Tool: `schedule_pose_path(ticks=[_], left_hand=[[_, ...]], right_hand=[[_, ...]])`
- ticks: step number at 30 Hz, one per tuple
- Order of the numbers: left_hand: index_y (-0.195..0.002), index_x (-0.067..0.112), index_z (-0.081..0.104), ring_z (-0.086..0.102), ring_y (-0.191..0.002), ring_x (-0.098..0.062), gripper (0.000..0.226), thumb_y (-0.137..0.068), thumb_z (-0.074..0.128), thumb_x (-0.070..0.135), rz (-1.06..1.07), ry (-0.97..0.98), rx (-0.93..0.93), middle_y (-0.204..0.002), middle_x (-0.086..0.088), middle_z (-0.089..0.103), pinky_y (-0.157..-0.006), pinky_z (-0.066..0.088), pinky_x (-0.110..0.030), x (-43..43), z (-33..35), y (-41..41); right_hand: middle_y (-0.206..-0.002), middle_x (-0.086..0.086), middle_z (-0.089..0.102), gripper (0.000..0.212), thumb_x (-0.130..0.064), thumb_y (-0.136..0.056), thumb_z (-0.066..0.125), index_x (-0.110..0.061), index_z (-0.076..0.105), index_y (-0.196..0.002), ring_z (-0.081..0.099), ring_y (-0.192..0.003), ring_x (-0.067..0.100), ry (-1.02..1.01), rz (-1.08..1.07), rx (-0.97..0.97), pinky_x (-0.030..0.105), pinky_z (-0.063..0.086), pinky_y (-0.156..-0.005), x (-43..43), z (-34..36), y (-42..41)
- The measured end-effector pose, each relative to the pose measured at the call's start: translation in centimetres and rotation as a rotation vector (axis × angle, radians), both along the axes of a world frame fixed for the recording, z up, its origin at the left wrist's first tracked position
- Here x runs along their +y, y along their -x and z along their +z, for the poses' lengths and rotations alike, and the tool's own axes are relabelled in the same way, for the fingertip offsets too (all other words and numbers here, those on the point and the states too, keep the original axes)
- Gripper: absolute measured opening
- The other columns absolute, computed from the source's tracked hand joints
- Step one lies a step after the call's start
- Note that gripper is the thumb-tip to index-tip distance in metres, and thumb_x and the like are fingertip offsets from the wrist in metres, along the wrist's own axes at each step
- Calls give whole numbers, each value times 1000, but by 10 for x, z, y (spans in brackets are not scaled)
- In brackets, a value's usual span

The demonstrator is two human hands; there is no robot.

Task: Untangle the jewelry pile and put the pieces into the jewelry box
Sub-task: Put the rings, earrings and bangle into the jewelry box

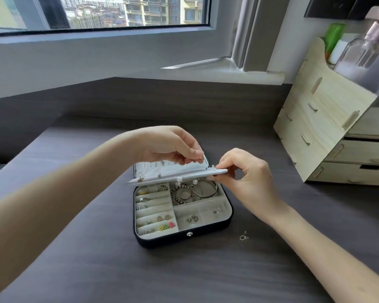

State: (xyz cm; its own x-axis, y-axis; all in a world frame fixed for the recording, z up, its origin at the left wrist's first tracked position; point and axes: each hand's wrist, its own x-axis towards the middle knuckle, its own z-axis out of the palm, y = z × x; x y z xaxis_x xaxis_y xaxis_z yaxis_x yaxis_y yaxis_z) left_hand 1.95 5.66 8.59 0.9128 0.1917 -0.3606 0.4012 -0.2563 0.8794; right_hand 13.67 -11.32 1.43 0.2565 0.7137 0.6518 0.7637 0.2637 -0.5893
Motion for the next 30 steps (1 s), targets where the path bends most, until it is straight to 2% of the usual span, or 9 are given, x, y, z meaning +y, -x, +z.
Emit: schedule_pose_path(ticks=[5,8,14,20,25,30], left_hand=[[-69,9,69,53,-70,-10,10,-74,65,17,-92,97,36,-73,0,65,-72,44,-22,-1,-8,-10],[-69,8,68,54,-69,-11,10,-74,64,16,-107,137,39,-72,-1,65,-72,44,-22,-1,-12,-14],[-72,7,68,54,-74,-14,11,-76,64,16,-135,146,35,-76,-2,65,-76,44,-25,4,-17,-15],[-68,11,71,54,-74,-13,10,-74,65,17,-148,121,22,-75,-1,67,-79,45,-26,3,-16,-15],[-70,9,70,55,-78,-14,10,-71,67,19,-138,62,28,-83,-5,64,-80,45,-25,0,-11,-16],[-72,12,71,57,-74,-8,14,-83,63,11,-173,-45,54,-78,1,67,-75,46,-22,-2,-4,-18]], right_hand=[[-73,5,60,23,-23,-77,75,-1,66,-74,55,-66,18,-10,2,-58,37,46,-57,2,-2,-5],[-73,6,61,27,-28,-80,69,-1,66,-75,55,-66,18,-26,16,-67,36,46,-58,2,-2,-5],[-72,9,60,25,-23,-79,72,1,66,-75,56,-67,22,-28,17,-58,36,45,-58,2,-3,-5],[-73,9,61,27,-26,-80,70,0,67,-76,56,-68,21,-9,12,-65,35,46,-60,1,-2,-4],[-72,10,61,23,-22,-79,71,0,67,-75,56,-68,21,-17,13,-62,34,45,-60,0,0,-3],[-71,9,61,19,-18,-78,75,-1,67,-73,56,-67,21,-14,15,-62,33,46,-60,0,-1,-3]])
